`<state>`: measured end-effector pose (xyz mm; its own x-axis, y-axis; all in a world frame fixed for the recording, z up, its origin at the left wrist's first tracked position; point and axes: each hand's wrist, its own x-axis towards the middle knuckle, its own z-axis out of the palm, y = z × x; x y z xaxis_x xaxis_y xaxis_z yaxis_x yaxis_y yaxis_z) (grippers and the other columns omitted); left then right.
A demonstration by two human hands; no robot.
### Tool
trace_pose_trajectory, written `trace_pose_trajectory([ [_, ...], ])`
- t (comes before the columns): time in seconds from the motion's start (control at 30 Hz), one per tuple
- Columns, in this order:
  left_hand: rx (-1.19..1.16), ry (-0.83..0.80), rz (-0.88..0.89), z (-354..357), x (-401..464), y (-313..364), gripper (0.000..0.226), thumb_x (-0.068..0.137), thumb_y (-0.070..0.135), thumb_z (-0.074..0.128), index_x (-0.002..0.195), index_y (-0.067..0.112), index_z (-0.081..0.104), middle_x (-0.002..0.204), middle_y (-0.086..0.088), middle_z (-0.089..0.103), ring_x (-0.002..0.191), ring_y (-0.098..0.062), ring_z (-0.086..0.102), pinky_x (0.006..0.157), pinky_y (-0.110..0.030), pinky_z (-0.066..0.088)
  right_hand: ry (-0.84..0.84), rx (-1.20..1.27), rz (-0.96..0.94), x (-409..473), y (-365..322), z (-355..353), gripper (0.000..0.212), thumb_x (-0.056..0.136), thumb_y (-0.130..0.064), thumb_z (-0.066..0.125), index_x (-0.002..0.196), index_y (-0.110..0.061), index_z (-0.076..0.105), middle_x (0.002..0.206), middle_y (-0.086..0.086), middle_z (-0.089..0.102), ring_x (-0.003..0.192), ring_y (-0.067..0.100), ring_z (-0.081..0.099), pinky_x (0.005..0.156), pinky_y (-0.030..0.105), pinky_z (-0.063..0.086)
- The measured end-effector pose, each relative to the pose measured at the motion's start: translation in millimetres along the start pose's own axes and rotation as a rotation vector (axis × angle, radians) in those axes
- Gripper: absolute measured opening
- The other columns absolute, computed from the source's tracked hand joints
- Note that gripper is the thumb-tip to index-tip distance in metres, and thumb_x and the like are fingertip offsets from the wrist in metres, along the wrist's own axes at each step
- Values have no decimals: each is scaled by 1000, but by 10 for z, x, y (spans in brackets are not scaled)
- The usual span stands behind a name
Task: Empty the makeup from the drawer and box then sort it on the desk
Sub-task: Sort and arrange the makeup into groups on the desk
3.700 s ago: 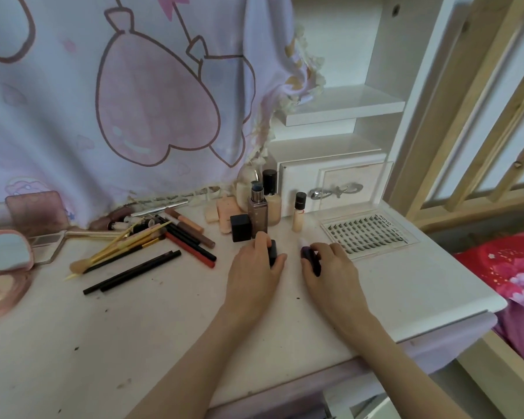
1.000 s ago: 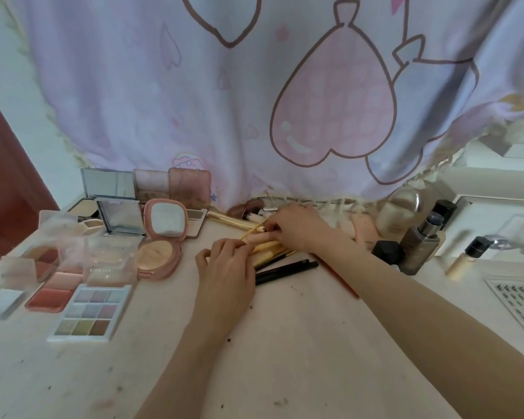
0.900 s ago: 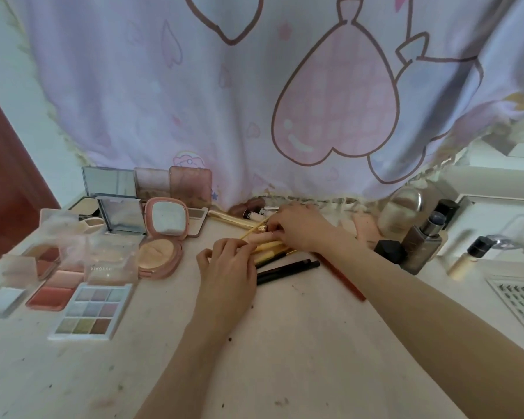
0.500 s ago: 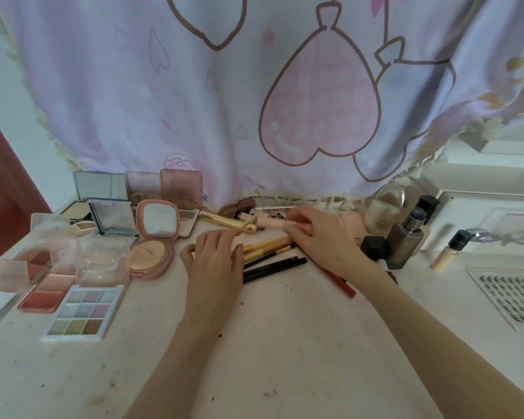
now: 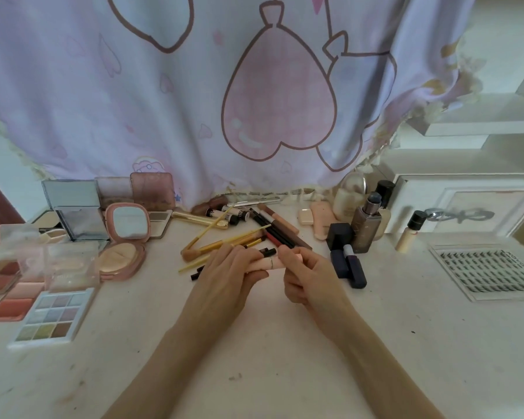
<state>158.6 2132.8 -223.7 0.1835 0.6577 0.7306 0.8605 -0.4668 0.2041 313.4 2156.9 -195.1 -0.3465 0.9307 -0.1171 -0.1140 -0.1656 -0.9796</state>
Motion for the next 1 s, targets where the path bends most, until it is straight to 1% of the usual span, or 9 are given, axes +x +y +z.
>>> trace_pose_trajectory([
  [0.13,70,-94,-2,7,-28,-13,41,99,43,25,87,14,51,73,1,54,72,-9,38,66,-24,34,-10,9,19,-24,33,1,21,93,-25,50,83,-8,55,46,-7,36,38,6,27,38,17,24],
  [0.23,-86,-222,-178,-12,-37,39,49,92,49,26,75,15,56,67,7,48,64,-7,39,65,-19,34,-12,-131,-24,-32,58,-14,19,95,-20,49,84,-7,56,47,-7,40,39,6,31,39,18,27],
  [0.3,-174,-262,-313,-37,-29,55,44,83,54,27,72,20,54,64,9,47,60,-7,42,60,-18,35,-29,-139,-36,-35,58,-4,16,95,-18,49,85,-8,57,48,-8,42,41,6,33,42,19,29],
  [0.4,-237,-241,-393,-60,-12,26,15,82,45,58,85,40,44,72,12,50,64,-8,48,58,-18,37,5,-104,-27,-16,51,-4,15,93,-21,52,86,-8,56,46,-9,41,42,8,32,42,20,28],
  [0.47,-264,-300,-375,-56,-43,37,32,81,37,64,88,43,33,78,15,48,66,-8,48,59,-17,39,34,-35,15,6,47,-28,17,93,-22,53,85,-7,56,45,-8,38,40,7,29,41,19,25],
  [0.57,-272,-300,-311,-76,-48,67,13,82,47,44,89,39,37,78,12,50,67,-11,48,59,-17,39,34,-9,35,14,37,-43,18,93,-22,53,85,-6,55,47,-6,37,40,7,28,40,19,25],
  [0.73,-227,-258,-355,-54,5,2,24,90,48,39,69,37,41,63,8,46,59,-8,45,55,-18,32,33,-91,-79,26,57,-14,11,93,-18,52,85,-11,55,49,-9,42,44,6,34,43,17,31],
  [0.87,-305,-260,-381,-87,-25,3,28,79,37,64,91,44,39,70,7,45,62,-11,44,59,-21,37,74,-31,-44,50,30,-63,9,93,-17,53,87,-12,57,50,-6,43,42,5,34,42,17,31],
  [1.0,-264,-230,-243,-83,-58,-25,21,82,55,53,94,47,38,78,16,49,74,-4,48,65,-10,38,-1,1,-21,46,34,-66,13,93,-17,52,86,-7,54,48,-5,40,39,6,32,39,16,28],
])
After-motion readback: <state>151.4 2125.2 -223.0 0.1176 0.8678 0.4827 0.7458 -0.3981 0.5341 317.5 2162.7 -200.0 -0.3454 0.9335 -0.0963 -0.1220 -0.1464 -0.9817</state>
